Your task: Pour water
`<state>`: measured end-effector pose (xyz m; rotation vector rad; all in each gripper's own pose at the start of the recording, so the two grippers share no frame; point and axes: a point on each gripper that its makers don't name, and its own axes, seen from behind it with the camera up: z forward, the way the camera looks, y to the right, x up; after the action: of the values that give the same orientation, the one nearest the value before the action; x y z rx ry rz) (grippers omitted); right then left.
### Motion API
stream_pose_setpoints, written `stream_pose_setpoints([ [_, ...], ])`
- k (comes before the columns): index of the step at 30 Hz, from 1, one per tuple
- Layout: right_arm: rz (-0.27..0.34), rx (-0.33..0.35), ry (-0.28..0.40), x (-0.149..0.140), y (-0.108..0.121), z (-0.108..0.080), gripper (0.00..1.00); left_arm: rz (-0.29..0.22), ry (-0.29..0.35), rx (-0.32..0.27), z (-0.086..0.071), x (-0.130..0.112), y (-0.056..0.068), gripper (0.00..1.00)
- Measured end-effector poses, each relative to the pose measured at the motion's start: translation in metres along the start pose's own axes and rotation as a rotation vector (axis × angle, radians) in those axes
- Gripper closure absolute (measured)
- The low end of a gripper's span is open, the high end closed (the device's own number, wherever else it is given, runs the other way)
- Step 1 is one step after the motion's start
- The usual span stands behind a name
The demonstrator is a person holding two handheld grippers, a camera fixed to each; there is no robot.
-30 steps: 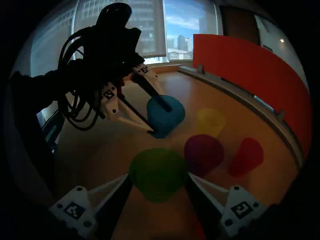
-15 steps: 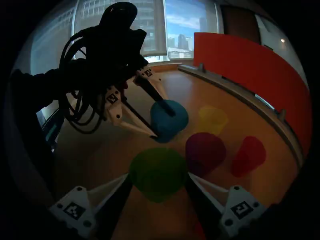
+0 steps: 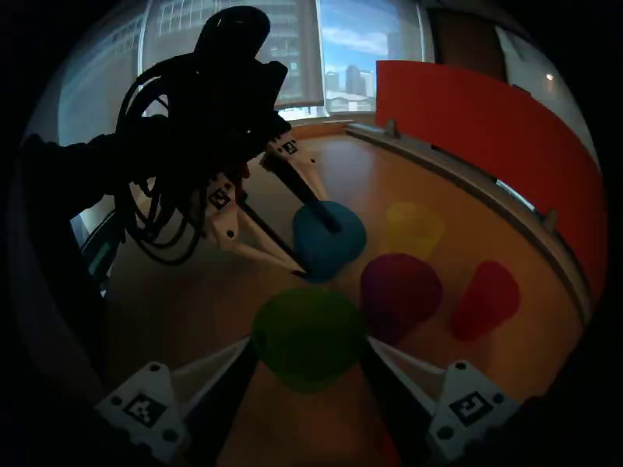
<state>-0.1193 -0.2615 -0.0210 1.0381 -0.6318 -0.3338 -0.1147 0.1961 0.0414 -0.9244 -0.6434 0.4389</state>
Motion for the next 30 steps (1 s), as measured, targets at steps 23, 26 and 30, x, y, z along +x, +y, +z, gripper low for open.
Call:
stream_pose_setpoints([
  [23,-0.008,-0.005,-0.012,-0.007,0.0,0.002,0.1,-0.03,-0.021,-0.003,-0.001,-0.022,0.0,0.19],
  [26,-0.008,-0.008,-0.014,-0.008,0.0,0.002,0.09,-0.033,-0.02,-0.005,-0.002,-0.022,0.0,0.19],
  [30,-0.007,-0.012,-0.015,-0.009,0.001,0.001,0.08,-0.034,-0.02,-0.006,-0.002,-0.02,0.0,0.18],
])
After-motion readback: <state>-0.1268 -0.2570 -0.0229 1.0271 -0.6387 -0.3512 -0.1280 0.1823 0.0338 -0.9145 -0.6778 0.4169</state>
